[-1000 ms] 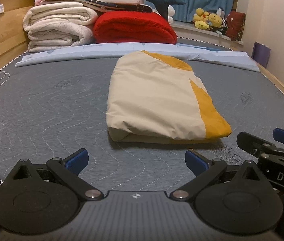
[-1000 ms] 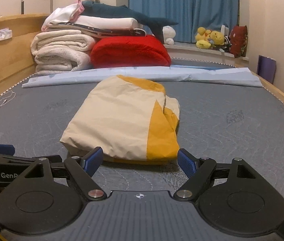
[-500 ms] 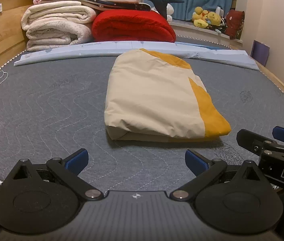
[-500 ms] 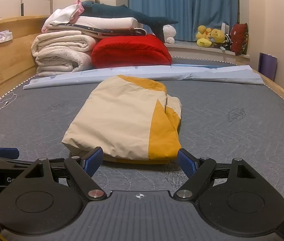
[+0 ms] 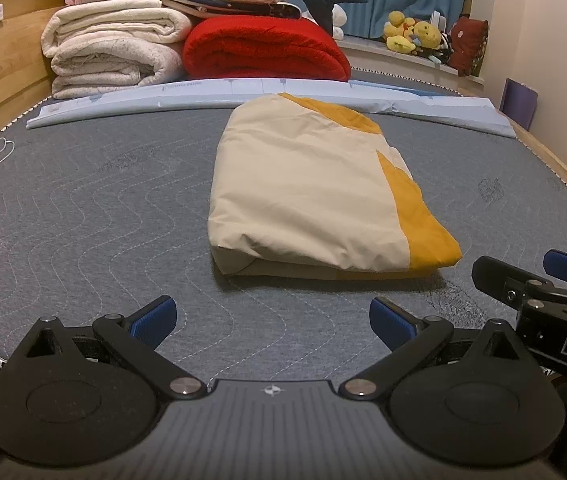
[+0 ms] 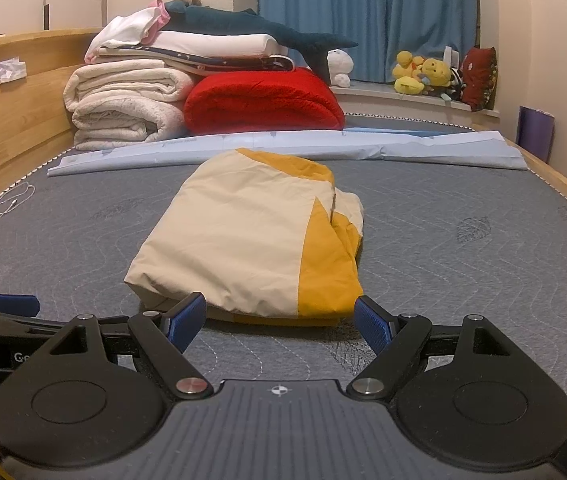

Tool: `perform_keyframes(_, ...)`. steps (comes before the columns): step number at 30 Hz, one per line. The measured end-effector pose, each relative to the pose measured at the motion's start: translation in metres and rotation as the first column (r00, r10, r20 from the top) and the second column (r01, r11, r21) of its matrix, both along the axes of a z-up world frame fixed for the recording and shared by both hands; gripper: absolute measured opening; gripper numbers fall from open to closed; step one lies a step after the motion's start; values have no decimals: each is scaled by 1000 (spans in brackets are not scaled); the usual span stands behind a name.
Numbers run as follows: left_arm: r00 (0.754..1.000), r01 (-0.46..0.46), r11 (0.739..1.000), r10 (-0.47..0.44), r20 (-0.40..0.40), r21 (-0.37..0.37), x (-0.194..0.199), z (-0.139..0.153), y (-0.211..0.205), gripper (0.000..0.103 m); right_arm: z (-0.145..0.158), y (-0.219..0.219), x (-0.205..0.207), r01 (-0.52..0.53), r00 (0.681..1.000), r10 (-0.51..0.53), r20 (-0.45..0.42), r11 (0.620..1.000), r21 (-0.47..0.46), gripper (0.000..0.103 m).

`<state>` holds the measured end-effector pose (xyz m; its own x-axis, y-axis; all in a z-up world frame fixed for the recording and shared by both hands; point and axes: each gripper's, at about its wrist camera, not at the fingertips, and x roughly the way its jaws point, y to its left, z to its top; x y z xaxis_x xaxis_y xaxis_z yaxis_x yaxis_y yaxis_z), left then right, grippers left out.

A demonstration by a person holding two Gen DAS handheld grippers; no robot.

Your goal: Fold large clothes

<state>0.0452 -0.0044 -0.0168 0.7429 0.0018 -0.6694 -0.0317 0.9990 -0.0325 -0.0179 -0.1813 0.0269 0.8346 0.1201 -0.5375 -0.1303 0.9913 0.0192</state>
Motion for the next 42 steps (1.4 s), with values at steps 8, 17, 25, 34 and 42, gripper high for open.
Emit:
perform_keyframes(8, 1000, 4, 1000, -4, -5, 6, 1, -3, 1, 103, -1, -4, -1, -15, 1000, 15, 0, 1000, -5, 82)
perform_keyframes(17, 1000, 9, 1000, -9, -10, 9, 2, -5, 1, 103, -3, -8, -2, -17, 1000, 17, -8, 1000, -6, 82)
perform_keyframes(25, 1000, 11, 1000, -11, -11, 6, 3, -6, 2, 103, -4, -9, -1, -18, 1000, 18, -10, 1000, -4, 82)
perform_keyframes(34, 1000, 10, 1000, -10, -13, 3, 4, -6, 2, 103, -4, -10, -1, -18, 1000, 18, -11, 1000, -4, 82)
perform_keyframes(42, 1000, 10, 1000, -10, -14, 1, 4, -6, 2, 103, -4, -10, -1, -18, 1000, 18, -11, 1000, -4, 82)
